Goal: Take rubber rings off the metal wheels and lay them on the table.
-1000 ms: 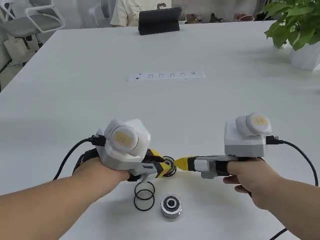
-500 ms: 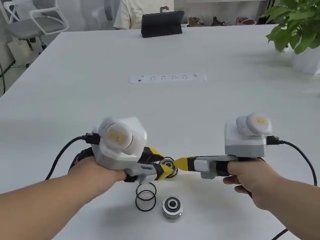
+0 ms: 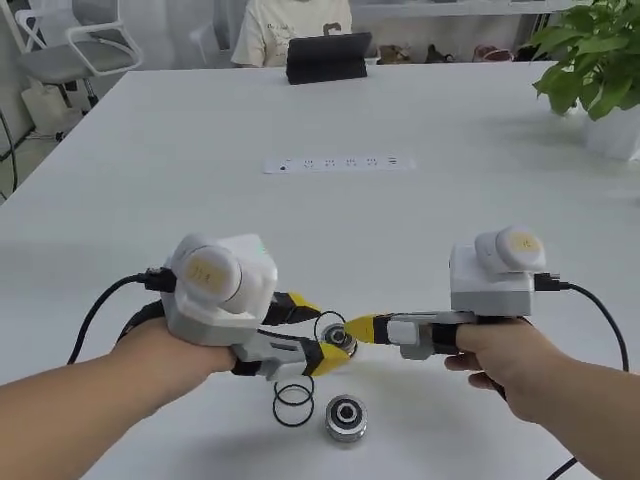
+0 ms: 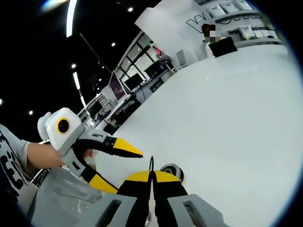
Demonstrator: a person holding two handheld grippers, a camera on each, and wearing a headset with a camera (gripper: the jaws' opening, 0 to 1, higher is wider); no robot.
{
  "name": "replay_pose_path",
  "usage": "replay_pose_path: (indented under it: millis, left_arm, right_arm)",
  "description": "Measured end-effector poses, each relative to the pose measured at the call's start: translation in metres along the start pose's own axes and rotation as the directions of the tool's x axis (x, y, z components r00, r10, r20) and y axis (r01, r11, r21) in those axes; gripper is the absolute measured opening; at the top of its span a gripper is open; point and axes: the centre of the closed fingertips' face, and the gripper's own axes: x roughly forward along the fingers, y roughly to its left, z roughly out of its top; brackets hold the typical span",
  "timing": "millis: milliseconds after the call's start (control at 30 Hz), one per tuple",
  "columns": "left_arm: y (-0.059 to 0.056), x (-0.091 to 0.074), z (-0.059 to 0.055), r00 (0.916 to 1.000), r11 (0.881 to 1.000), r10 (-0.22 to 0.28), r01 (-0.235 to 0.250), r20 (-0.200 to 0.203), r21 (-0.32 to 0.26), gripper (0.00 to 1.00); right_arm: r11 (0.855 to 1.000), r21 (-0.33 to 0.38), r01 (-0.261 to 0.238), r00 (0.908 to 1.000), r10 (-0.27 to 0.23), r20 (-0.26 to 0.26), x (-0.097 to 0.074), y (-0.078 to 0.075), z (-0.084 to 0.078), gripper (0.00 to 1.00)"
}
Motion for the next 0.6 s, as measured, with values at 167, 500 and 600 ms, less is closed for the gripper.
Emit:
replay_pose_path:
  millis: [167, 500, 600]
  left_arm:
    - [-0.001, -0.009, 0.002, 0.9999, 1.0, -0.001, 0.001, 0.014, -0.003, 0.41]
    - [-0.002, -0.027, -0.003, 0.9997, 1.0, 0.004, -0.004, 0.023, -0.018, 0.5]
    - [-0.004, -0.034, -0.006, 0.9998, 1.0, 0.005, -0.004, 0.022, -0.025, 0.54]
  right_arm:
    - [1.0, -0.001, -0.006, 1.0, 0.006, 0.003, -0.001, 0.003, 0.001, 0.0]
    - [1.0, -0.008, -0.029, 0.9996, 0.029, 0.0, -0.001, 0.013, 0.003, 0.0]
    - [0.999, -0.007, -0.034, 0.9994, 0.034, -0.002, 0.0, 0.015, 0.002, 0.0]
